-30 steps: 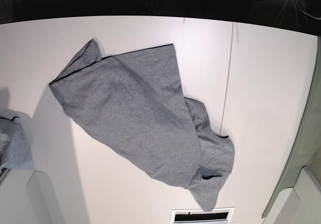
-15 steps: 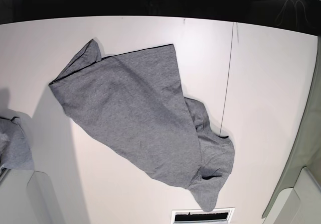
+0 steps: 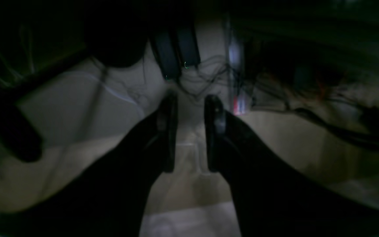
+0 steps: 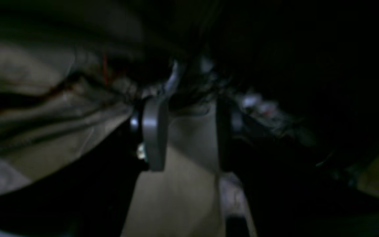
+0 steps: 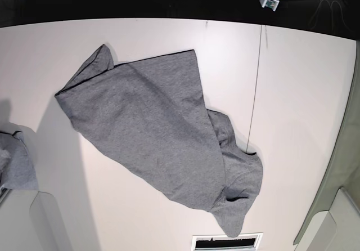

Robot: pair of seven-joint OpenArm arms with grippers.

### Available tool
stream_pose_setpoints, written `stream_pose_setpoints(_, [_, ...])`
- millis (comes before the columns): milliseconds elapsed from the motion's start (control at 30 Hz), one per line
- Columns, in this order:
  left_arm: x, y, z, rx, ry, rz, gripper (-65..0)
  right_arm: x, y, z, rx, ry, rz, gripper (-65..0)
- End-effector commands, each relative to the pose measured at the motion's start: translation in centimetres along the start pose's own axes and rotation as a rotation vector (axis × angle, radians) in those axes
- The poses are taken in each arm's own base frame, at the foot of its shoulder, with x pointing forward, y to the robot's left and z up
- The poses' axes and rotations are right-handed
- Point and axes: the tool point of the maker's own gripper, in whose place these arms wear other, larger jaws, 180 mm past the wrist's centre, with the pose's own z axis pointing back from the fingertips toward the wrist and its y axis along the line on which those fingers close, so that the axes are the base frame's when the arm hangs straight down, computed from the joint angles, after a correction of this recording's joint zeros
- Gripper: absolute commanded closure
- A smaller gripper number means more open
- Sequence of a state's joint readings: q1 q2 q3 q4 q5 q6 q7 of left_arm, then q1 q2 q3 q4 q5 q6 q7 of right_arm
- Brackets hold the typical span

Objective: Layout the t-shirt on the table in an organized manner, then fold the t-shirt properly
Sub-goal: 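Lower both grippers and grasp opposite edges of the grey t-shirt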

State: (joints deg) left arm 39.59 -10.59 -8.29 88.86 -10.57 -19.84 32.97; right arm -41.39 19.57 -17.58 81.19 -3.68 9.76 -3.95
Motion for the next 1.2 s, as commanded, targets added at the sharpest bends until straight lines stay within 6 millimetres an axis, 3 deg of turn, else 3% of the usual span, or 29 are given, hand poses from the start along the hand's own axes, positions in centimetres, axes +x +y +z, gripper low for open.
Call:
stream_pose_setpoints(0, [1.2, 0.1, 1.2, -0.017, -0.045, 0.006, -16.7, 0.5, 0.4, 1.0, 0.014, -0.029, 0.009, -24.0])
stream_pose_setpoints(167, [7.8, 1.5, 7.0, -0.021, -0.237, -0.025, -16.7, 4.4, -2.1, 3.9, -0.075, -0.132, 0.036, -24.0])
stream_pose_setpoints(333, [14.1, 2.0, 12.2, 0.008, -0.435, -0.134, -16.7, 8.9, -6.4, 6.2, -0.176, -0.255, -0.049, -24.0])
stream_pose_setpoints(400, [16.2, 1.6, 13.5, -0.006, -0.505, -0.163, -17.0, 10.9, -8.3, 7.1, -0.212, -0.32, -0.094, -24.0])
stream_pose_setpoints(500, [18.5, 1.4, 14.2, -0.038, -0.573, -0.163, -23.2, 13.3, -11.5, 7.8, -0.277, -0.39, -0.122, -24.0])
stream_pose_setpoints(600, [20.4, 1.0, 14.0, -0.058, -0.611, -0.176, -28.4, 14.9, -14.5, 8.1, -0.35, -0.41, -0.154, -24.0])
stream_pose_setpoints(767, [23.3, -0.8, 11.4, -0.132, -0.631, -0.188, -28.4, 17.0, -18.7, 7.3, -0.423, -0.463, -0.248, -24.1])
stream_pose_setpoints(867, [25.5, -1.1, 9.0, -0.139, -0.634, -0.212, -28.4, 17.9, -19.9, 5.7, -0.418, -0.47, -0.276, -32.4])
stream_pose_setpoints(967, [27.4, -0.2, 6.6, -0.11, -0.611, -0.198, -28.4, 18.2, -20.2, 4.2, -0.395, -0.467, -0.348, -40.4])
stream_pose_setpoints(1167, [30.2, 1.8, 3.7, -0.122, -0.597, -0.09, -28.5, 19.3, -17.9, 2.4, -0.323, -0.492, -0.417, -40.4])
